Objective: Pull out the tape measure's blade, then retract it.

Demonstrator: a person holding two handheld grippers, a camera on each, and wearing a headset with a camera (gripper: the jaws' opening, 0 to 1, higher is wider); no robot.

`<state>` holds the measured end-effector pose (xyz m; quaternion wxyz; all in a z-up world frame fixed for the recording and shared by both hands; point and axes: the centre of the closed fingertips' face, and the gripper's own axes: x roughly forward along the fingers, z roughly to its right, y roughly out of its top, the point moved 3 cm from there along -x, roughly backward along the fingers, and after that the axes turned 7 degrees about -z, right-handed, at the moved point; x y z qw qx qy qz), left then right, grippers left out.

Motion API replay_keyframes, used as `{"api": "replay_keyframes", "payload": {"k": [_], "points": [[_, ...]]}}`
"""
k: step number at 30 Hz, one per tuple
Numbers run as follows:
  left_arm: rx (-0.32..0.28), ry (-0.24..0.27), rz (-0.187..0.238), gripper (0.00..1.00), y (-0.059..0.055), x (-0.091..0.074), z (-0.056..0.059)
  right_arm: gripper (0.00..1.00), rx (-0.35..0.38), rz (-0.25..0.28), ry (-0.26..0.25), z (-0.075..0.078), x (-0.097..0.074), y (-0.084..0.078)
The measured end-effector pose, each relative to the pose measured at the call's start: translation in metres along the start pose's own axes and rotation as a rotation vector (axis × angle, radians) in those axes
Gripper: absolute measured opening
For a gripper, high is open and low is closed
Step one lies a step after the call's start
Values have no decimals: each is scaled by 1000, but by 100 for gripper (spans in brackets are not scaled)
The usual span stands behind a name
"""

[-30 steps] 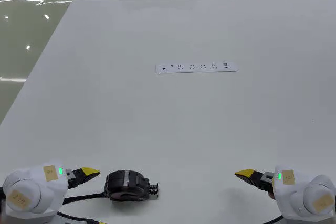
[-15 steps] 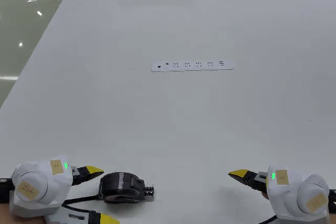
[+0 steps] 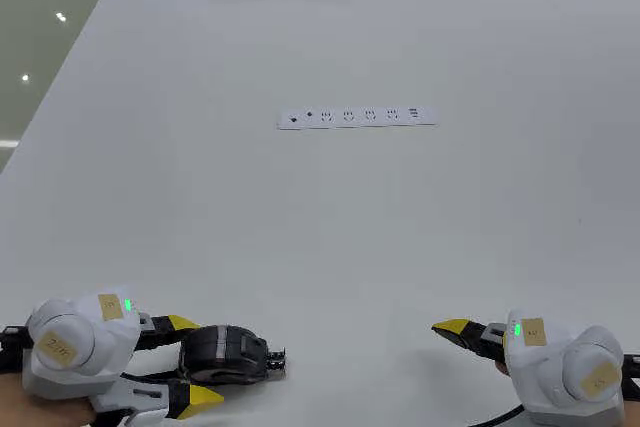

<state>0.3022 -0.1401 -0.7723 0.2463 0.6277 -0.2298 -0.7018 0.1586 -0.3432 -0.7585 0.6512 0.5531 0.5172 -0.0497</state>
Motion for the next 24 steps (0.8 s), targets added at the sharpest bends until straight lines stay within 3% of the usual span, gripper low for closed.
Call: {"api": "replay_keyframes", "payload": {"k": [11, 24], "points": [[12, -2, -5, 33, 2, 1, -4, 91, 1, 3, 4, 1, 2, 2], [21, -8, -23, 32, 1, 1, -5, 90, -5, 2, 13, 0, 6, 3]]}}
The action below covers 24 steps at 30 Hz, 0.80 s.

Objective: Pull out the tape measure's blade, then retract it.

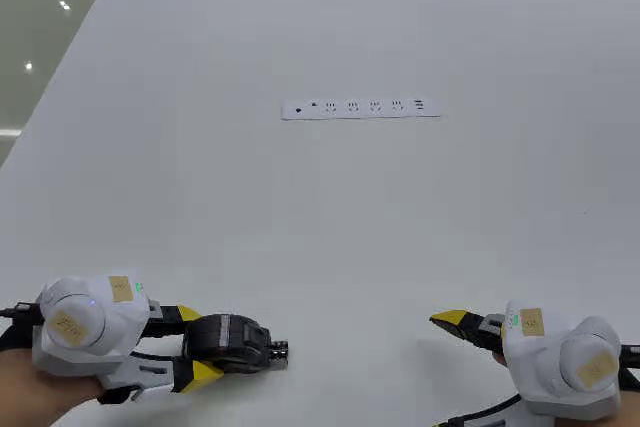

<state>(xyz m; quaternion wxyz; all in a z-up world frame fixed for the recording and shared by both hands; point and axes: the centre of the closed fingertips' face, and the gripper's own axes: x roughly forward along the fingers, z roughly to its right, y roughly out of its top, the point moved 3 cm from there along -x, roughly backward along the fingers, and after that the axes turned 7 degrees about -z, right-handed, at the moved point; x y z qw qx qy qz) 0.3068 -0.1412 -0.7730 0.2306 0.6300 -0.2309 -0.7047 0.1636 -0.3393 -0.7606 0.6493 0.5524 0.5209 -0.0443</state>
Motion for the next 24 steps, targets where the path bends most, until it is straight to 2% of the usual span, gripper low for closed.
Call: {"api": "replay_keyframes", "payload": {"k": [10, 19, 24], "points": [[12, 2, -12, 32, 0, 0, 0, 82, -45, 18, 34, 1, 12, 11], [17, 2, -24, 31, 0, 0, 1, 75, -94, 29, 67, 0, 37, 22], [15, 2, -25, 31, 0, 0, 1, 67, -114, 75, 57, 2, 47, 32]]}}
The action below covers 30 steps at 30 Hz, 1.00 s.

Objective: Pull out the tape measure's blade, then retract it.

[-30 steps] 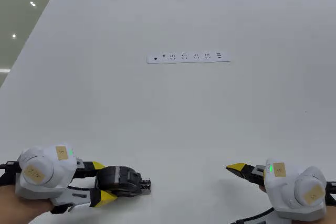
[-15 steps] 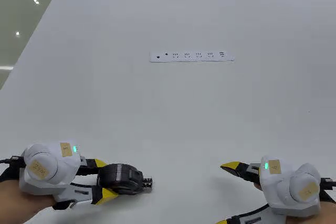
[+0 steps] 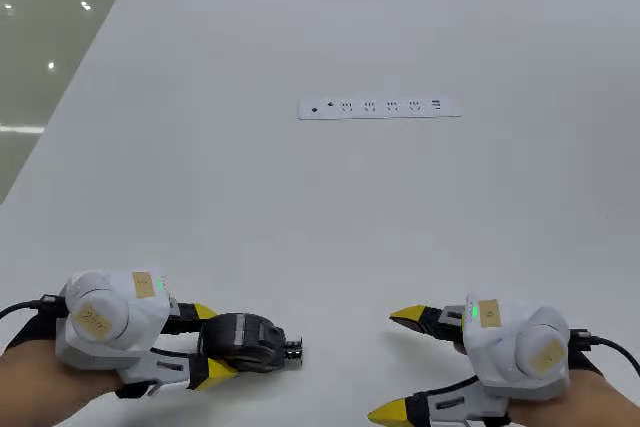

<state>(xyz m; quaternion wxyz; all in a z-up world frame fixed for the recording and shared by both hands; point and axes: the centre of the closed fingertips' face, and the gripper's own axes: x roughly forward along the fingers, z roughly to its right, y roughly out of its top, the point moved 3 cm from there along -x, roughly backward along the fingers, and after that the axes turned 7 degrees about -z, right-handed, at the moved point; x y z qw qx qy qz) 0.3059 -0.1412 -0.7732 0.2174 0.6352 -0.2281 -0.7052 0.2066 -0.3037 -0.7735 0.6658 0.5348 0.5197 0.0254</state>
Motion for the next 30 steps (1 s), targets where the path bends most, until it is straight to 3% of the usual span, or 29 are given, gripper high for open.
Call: {"api": "replay_keyframes", "payload": {"k": [5, 17, 30], "points": [[0, 0, -2, 31, 0, 0, 0, 61, -10, 18, -2, 4, 12, 4], [5, -3, -8, 31, 0, 1, 1, 50, -46, 46, 50, -1, 40, 19], [4, -9, -13, 31, 0, 1, 1, 39, -65, 72, 72, -2, 59, 28]]}}
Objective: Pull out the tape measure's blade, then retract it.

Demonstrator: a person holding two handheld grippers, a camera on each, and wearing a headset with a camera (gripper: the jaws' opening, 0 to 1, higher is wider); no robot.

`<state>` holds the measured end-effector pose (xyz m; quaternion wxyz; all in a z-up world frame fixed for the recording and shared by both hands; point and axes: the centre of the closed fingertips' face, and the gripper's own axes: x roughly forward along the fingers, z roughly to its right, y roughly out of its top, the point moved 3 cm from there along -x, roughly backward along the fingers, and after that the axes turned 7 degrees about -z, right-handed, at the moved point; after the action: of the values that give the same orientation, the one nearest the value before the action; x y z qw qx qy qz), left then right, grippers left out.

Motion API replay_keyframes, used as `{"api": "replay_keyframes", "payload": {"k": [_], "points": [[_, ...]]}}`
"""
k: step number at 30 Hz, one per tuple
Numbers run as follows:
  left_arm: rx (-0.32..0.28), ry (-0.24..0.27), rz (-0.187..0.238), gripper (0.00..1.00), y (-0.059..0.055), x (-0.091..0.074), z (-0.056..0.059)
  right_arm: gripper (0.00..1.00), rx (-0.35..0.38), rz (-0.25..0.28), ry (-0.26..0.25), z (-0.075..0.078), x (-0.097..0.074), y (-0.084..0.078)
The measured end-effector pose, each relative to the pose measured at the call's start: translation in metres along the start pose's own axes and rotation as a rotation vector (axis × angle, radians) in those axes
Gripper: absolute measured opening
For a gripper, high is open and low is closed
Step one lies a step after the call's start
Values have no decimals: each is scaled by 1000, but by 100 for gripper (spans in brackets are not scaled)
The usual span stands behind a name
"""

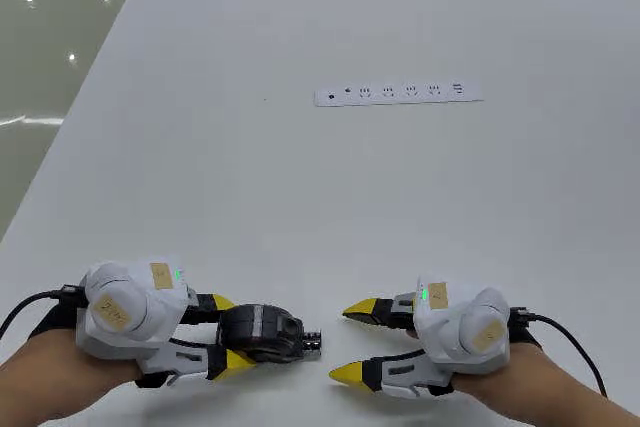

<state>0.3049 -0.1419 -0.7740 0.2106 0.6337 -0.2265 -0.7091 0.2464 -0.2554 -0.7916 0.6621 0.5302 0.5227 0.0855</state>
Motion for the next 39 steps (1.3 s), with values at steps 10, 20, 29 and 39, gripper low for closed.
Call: {"api": "replay_keyframes", "payload": {"k": [10, 20, 29, 39], "points": [[-1, -1, -1, 31, 1, 0, 0, 31, -31, 11, 14, 0, 15, 7], [1, -6, 0, 31, 1, 0, 0, 23, -65, 32, 34, -2, 24, 12], [3, -8, -2, 31, 0, 0, -1, 18, -85, 29, 49, -3, 28, 11], [6, -10, -4, 31, 0, 0, -1, 15, -106, 38, 75, -4, 30, 10]]}}
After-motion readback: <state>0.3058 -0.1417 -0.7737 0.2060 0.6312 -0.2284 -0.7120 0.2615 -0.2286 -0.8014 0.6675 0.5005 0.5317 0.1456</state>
